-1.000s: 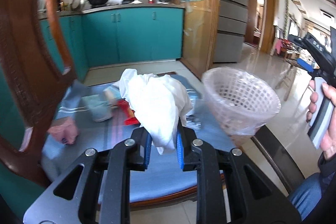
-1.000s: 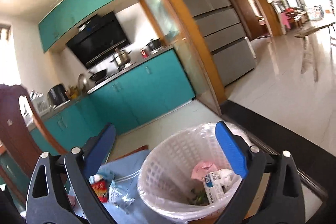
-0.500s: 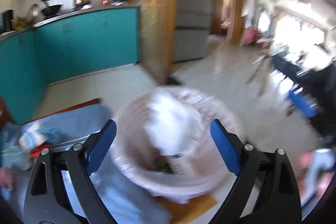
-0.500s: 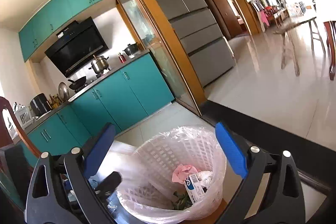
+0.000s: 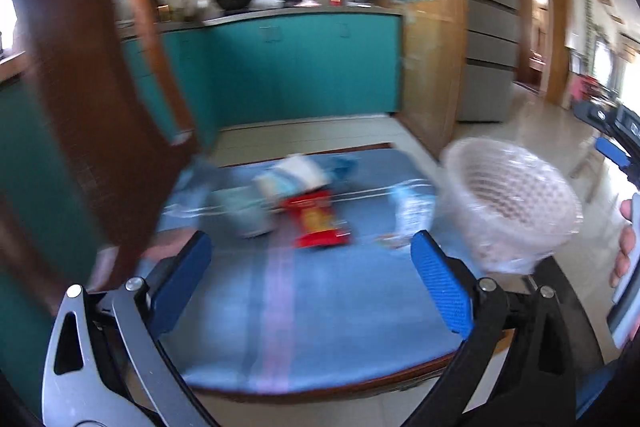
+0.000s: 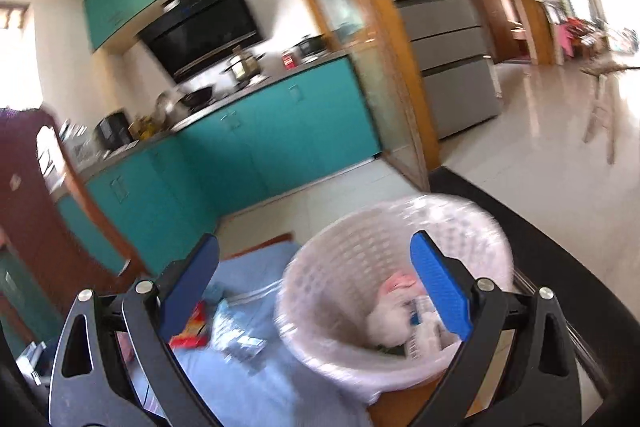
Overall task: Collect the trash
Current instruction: 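Grasp the pink plastic bag on the cloth with the left tool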
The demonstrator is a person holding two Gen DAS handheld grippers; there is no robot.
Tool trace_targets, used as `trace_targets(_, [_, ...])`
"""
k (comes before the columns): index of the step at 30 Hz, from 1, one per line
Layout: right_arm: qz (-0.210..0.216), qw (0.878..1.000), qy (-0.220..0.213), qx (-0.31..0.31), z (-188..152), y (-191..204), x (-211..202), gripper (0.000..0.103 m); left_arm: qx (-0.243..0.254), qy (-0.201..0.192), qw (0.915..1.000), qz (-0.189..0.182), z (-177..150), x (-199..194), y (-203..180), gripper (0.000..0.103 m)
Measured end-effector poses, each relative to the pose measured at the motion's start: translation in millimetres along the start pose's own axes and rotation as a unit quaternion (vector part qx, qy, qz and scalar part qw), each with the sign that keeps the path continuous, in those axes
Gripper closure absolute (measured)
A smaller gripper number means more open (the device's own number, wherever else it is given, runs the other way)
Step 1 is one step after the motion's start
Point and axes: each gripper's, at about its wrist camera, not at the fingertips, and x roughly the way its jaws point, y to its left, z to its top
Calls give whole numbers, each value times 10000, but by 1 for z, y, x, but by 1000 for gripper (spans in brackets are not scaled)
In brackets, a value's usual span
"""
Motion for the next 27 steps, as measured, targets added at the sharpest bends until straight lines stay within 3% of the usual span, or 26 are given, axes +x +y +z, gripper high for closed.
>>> trace_targets(3, [179,9991,133,-366,-13,29,2,9,-372,129,9991,137,-15,-2,30,4])
trace_targets(10, [419,9933,580,-909,-41,77,11,9,-495,506,9968,382,-39,13,54,4])
trace_targets(19, [406,9922,753,-912,-48,80,22,9,-415,574,9966,415,-41,19,43,4])
trace_targets(27, [453,9905,898,-939,-54,78,25,9,-496,790,9919,859,-45,50,40,4])
